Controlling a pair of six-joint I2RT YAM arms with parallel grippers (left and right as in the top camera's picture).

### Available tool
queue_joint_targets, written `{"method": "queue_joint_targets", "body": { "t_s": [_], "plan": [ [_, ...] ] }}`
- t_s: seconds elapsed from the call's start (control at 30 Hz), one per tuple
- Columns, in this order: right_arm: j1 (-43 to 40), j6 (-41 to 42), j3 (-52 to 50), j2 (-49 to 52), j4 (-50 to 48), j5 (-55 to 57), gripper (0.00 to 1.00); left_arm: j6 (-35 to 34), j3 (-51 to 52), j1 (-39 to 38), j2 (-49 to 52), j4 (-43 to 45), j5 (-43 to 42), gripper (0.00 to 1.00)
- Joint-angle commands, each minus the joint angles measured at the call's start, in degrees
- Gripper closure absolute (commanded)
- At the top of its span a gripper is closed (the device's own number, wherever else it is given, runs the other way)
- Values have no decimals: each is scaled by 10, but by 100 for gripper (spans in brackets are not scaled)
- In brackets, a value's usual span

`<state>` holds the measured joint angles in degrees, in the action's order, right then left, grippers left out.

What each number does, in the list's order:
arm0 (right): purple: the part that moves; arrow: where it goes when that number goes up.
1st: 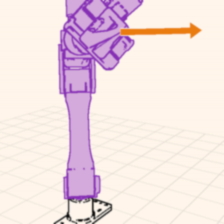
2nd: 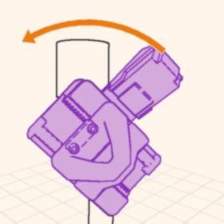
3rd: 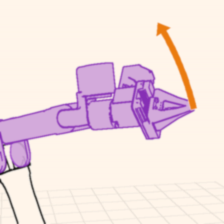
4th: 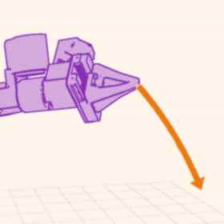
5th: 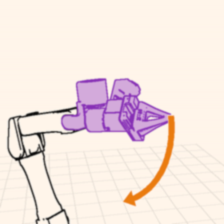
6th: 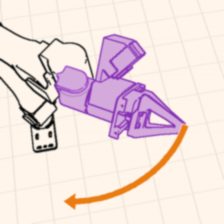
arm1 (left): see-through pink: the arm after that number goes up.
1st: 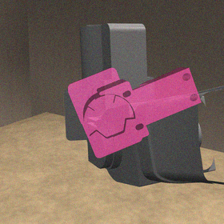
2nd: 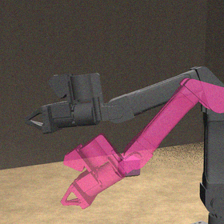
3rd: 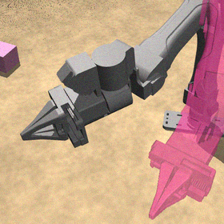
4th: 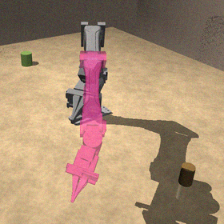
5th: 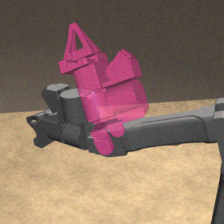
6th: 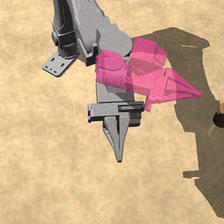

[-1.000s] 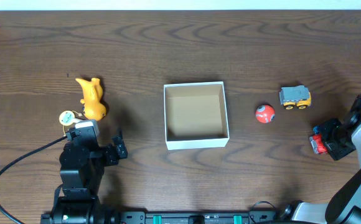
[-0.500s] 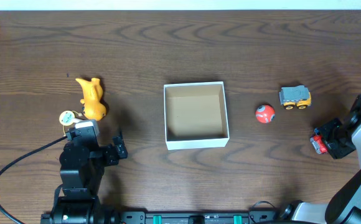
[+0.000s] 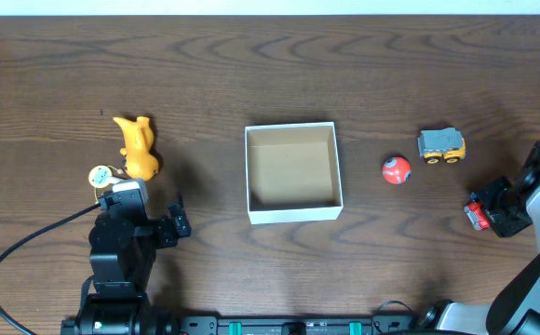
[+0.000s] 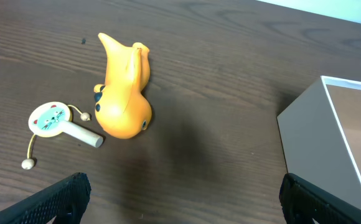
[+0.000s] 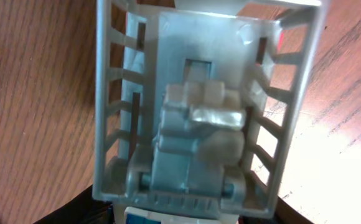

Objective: Pack container
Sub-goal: 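Lower the right gripper and grasp the red fire truck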

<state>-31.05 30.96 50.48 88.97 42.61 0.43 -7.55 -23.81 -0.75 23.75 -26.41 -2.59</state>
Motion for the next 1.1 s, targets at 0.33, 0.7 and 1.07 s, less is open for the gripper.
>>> {"method": "queue_joint_targets", "body": {
  "t_s": [0.33, 0.7, 1.07],
  "plan": [
    [7, -4, -4, 2, 5, 7, 95, -5, -14, 3, 1, 1, 0, 2],
    [7, -4, -4, 2, 5, 11, 99, -5, -14, 3, 1, 1, 0, 2],
    [8, -4, -4, -48, 7, 11, 98, -5, -14, 3, 1, 1, 0, 2]
  ]
}}
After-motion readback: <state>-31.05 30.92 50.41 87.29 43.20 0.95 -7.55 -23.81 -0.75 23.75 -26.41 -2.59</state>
